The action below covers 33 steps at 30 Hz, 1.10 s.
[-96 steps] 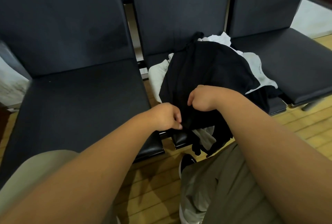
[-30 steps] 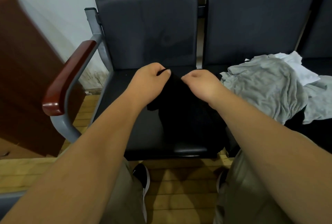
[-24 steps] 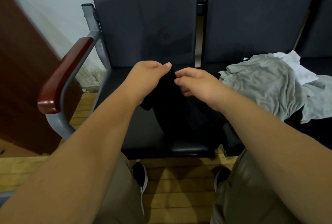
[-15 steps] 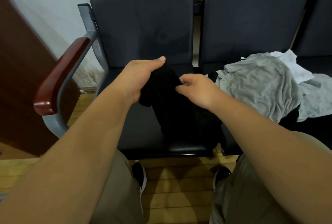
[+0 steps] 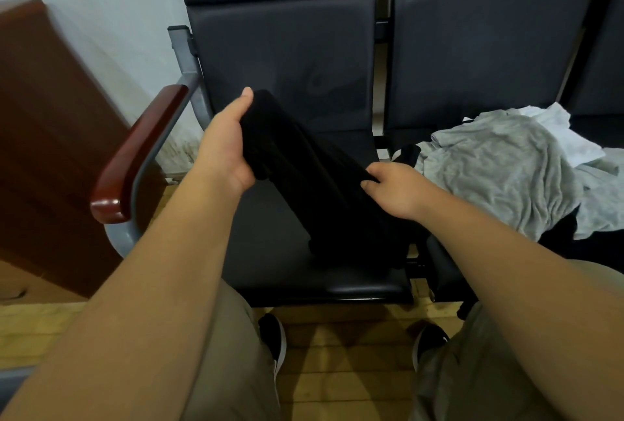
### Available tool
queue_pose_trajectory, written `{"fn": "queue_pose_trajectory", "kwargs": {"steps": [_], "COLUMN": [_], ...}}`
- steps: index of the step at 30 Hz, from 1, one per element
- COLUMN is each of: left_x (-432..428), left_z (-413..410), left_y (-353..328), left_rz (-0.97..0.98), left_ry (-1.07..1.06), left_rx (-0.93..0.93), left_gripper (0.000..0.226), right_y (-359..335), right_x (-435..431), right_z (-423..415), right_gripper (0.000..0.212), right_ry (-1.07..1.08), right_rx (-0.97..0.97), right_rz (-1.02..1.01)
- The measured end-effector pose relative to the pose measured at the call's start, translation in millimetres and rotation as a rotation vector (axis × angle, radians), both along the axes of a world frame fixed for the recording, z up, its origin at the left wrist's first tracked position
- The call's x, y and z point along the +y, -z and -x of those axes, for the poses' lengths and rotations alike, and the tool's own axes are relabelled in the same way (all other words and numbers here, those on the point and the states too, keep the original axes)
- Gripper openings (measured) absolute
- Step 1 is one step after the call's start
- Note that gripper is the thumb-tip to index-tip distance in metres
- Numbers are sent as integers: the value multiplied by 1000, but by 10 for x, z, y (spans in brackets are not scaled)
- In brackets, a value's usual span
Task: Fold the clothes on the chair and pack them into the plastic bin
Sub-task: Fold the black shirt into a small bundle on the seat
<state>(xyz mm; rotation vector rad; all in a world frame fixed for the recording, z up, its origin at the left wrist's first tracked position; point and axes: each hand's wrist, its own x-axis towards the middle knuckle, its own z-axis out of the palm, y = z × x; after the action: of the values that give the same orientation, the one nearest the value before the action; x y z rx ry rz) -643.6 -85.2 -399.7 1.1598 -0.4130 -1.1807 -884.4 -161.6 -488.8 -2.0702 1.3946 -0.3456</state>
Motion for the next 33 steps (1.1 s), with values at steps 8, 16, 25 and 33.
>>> {"fn": "queue_pose_trajectory", "kwargs": {"steps": [8,16,25,33], "left_x": [4,-95,-362,-399], "left_z": [-162,-238,79,178], "left_y": [52,314,1008,1127], "left_rz": [105,15,-708,-587], "left_ry": [-193,94,957,981], "left_rx": [120,-993,-1732,-1673], "left_gripper": [33,40,58,36], "right_y": [57,-171,33,227], "right_x": [-239,-227,-224,-222], "right_z": [206,214,214,296], "right_gripper": [30,24,22,21], "right_ry": [106,365,233,31], "right_rx": [293,-306,123,167], "right_rz": [52,-49,-86,-74]}}
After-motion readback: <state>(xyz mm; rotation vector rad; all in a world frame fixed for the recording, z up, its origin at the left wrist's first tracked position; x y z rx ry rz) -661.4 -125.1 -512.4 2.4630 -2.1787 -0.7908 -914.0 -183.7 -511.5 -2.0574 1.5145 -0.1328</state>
